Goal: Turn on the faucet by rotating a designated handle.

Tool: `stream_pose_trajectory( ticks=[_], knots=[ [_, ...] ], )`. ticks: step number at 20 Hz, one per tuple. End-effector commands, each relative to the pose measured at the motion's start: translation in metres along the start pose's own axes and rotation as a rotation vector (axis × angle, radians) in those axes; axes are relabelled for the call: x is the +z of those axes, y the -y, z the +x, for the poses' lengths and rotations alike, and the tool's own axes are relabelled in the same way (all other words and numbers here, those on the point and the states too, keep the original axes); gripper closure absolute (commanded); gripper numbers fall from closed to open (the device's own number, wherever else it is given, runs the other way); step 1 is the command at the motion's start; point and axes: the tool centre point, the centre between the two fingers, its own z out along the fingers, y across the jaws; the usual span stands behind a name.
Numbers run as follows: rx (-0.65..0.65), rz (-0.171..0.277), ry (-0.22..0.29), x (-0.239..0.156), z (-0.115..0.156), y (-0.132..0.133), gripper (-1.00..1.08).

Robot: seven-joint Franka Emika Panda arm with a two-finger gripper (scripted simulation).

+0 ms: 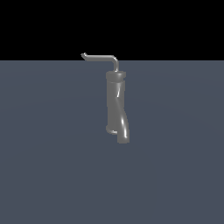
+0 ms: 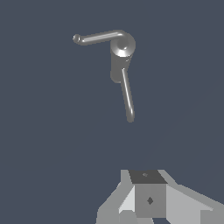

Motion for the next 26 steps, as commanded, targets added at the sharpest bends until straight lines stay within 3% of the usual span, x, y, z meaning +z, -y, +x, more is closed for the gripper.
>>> stream_pose_trajectory(
  ticks=[1, 26],
  knots=[
    [0.048, 0.005, 0.002, 0.002, 0.01, 0.003, 1.08],
    [0.658, 0.03, 0.026, 0.057, 0.132, 0.041, 1.08]
  ],
)
